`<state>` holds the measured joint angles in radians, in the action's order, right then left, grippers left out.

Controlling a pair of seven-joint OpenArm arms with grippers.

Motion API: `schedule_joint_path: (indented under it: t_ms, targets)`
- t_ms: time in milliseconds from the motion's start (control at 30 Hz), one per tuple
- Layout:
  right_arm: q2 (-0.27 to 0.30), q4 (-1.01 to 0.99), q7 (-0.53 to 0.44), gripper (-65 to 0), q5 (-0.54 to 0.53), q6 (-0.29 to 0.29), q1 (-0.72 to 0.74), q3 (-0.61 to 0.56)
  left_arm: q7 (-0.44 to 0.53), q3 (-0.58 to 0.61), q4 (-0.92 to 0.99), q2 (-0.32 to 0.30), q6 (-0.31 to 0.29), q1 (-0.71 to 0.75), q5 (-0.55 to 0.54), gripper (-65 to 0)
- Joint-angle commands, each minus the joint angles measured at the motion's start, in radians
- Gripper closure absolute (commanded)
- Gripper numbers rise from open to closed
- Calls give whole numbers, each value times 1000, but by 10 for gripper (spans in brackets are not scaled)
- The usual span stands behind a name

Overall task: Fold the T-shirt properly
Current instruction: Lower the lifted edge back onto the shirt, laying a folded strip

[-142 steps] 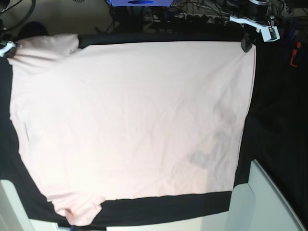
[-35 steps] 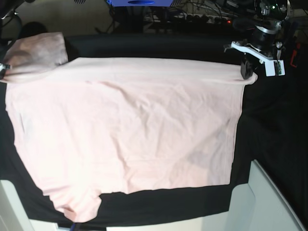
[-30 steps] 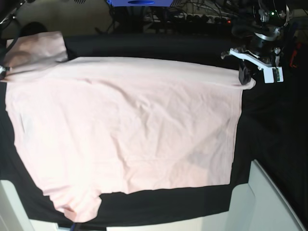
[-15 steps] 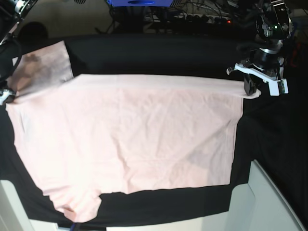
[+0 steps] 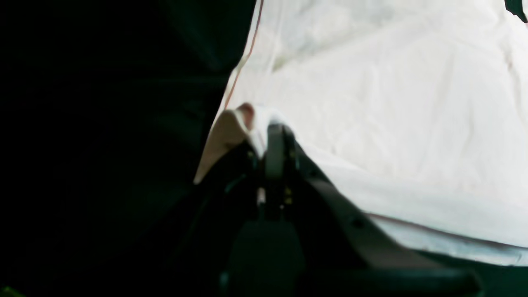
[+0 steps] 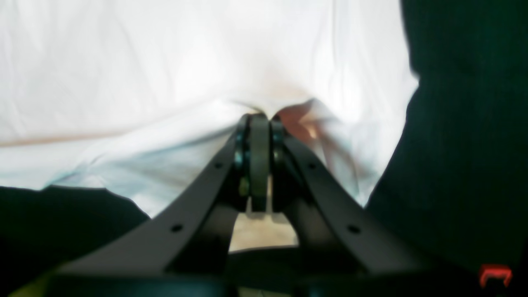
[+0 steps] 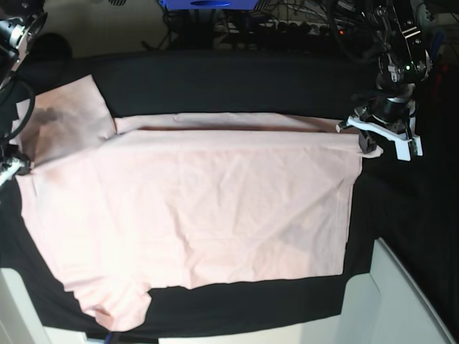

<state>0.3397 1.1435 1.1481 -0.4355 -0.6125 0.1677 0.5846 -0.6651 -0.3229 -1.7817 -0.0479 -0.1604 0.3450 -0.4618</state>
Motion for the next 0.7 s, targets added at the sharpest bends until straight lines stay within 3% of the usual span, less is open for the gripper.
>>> schedule_joint_path:
  t_ms: [0, 400, 667]
  targets:
    - [32, -4, -15, 0, -9, -2, 26, 1, 25, -3, -8, -10, 3, -13, -5, 0]
    - [45, -82, -41, 0, -9, -1, 103, -1, 25, 0, 72, -10, 9, -96, -4, 0]
    - [45, -138, -81, 0, -9, 30, 125, -2, 25, 6, 127, -10, 12, -143, -4, 0]
